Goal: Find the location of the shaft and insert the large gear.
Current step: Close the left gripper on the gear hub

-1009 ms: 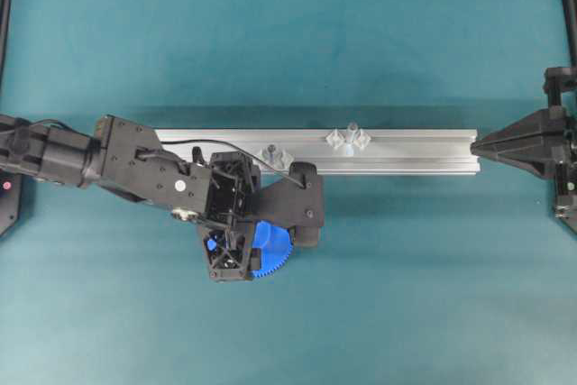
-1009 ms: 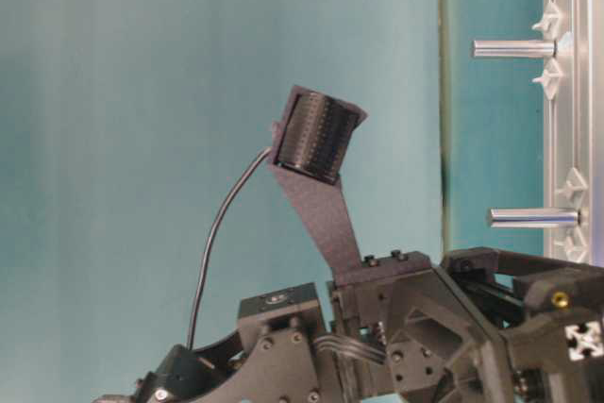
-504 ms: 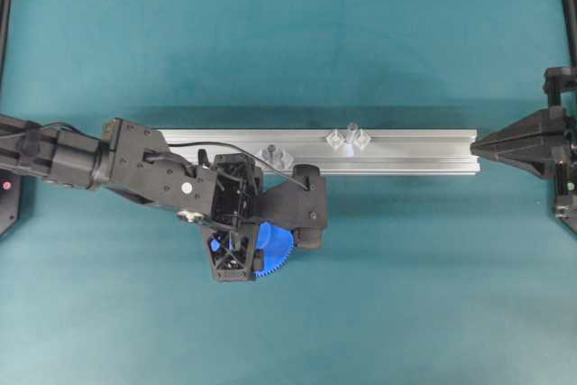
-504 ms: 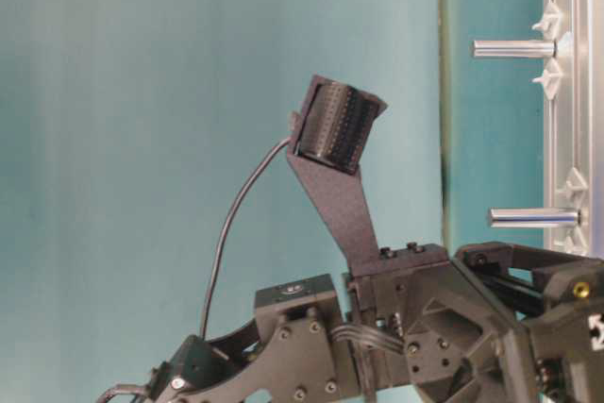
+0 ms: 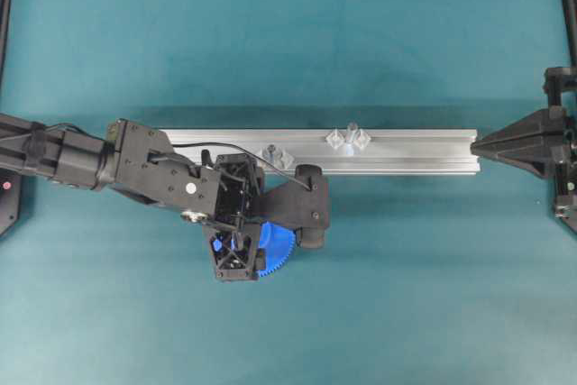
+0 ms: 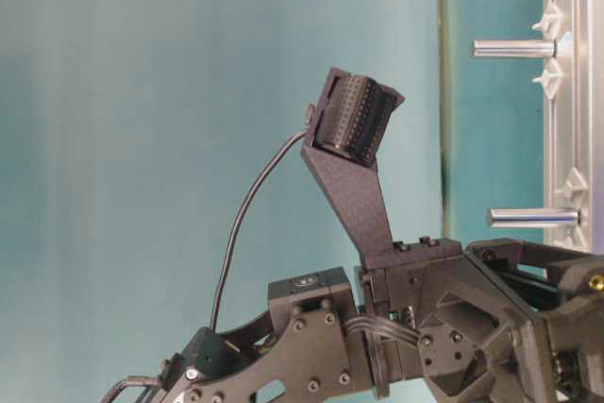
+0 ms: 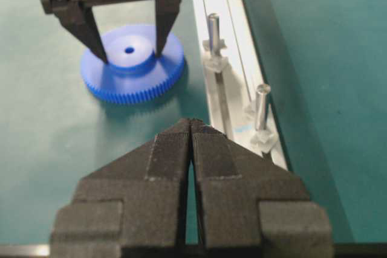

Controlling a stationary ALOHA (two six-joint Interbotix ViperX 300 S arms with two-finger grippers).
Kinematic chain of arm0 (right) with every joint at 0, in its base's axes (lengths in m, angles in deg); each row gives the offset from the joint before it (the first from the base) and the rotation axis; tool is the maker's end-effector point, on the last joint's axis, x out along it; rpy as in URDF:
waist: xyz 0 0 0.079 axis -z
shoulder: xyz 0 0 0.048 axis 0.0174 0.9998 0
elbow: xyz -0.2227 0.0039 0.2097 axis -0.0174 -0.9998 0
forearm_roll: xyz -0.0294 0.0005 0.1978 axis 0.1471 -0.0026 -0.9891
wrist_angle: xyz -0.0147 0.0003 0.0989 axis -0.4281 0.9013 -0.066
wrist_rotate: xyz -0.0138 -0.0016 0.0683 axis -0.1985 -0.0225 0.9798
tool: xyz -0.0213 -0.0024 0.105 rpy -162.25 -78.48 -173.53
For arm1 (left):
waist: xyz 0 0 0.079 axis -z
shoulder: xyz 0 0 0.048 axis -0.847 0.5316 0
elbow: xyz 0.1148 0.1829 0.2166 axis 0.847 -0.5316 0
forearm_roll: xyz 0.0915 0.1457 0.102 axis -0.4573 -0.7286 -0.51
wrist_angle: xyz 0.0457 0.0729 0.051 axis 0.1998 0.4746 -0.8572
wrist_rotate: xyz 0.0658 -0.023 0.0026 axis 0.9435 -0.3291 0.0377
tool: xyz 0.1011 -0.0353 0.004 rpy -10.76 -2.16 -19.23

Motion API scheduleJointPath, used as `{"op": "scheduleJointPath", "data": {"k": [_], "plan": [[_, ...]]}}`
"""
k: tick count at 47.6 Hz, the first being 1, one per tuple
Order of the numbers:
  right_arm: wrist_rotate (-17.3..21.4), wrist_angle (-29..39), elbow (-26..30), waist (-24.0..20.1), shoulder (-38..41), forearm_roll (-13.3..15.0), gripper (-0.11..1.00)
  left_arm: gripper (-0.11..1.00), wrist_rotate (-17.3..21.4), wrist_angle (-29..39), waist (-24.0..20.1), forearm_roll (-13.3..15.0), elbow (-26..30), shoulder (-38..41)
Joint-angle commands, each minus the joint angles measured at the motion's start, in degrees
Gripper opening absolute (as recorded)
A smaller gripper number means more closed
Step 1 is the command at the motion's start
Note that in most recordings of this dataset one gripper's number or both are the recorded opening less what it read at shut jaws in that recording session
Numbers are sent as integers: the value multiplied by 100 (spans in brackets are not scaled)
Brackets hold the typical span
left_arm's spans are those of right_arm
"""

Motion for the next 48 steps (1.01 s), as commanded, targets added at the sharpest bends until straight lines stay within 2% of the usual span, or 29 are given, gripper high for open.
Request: {"op": "scheduleJointPath", "data": {"k": [1, 16, 24, 48], "plan": [[62, -26, 62, 9, 18, 0, 0, 94, -18, -44, 9, -18, 35, -35], [62, -26, 62, 9, 18, 0, 0, 90, -44, 0, 9, -18, 35, -35], [62, -26, 70, 9, 26, 0, 0, 70, -18, 26, 18, -18, 35, -70], [62, -26, 70, 9, 18, 0, 0, 70, 18, 88, 18, -18, 79, -114]]}}
